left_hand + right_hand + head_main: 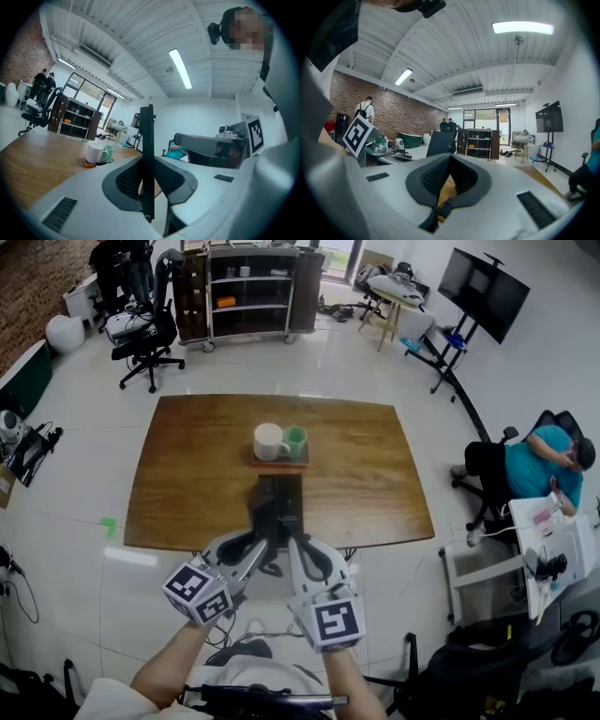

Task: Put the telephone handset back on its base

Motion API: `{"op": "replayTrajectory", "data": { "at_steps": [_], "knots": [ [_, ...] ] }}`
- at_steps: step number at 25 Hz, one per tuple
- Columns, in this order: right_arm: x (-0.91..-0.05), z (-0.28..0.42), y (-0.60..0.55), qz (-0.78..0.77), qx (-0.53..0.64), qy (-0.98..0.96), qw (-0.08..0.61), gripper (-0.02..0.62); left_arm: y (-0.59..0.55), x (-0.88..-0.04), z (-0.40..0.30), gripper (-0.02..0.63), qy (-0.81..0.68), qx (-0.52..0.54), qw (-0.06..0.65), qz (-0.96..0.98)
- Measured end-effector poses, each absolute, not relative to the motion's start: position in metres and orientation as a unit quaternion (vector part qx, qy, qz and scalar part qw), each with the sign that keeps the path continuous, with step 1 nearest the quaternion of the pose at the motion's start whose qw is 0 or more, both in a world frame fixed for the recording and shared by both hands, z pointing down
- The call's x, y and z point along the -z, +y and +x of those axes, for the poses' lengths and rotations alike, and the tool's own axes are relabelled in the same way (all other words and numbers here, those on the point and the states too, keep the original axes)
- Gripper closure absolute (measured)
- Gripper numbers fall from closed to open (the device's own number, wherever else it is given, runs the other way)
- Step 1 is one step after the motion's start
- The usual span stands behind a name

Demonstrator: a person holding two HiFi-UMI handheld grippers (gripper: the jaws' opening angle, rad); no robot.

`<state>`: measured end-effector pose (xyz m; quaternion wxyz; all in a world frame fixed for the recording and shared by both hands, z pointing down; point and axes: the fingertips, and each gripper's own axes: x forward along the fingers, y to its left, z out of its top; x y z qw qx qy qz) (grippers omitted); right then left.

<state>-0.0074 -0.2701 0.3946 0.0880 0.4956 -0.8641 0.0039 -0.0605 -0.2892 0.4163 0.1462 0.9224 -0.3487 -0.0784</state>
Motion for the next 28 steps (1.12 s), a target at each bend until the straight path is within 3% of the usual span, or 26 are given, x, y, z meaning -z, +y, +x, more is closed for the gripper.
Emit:
{"op": "replayTrajectory", "data": {
  "at_steps": [28],
  "knots": [
    [-0.432,-0.01,-0.313,0.508,-0.048,-0.853,0.109,0.595,-0.396,-0.54,-0.065,0.538,-0.281,0.052,0.322,0.903]
  ]
}}
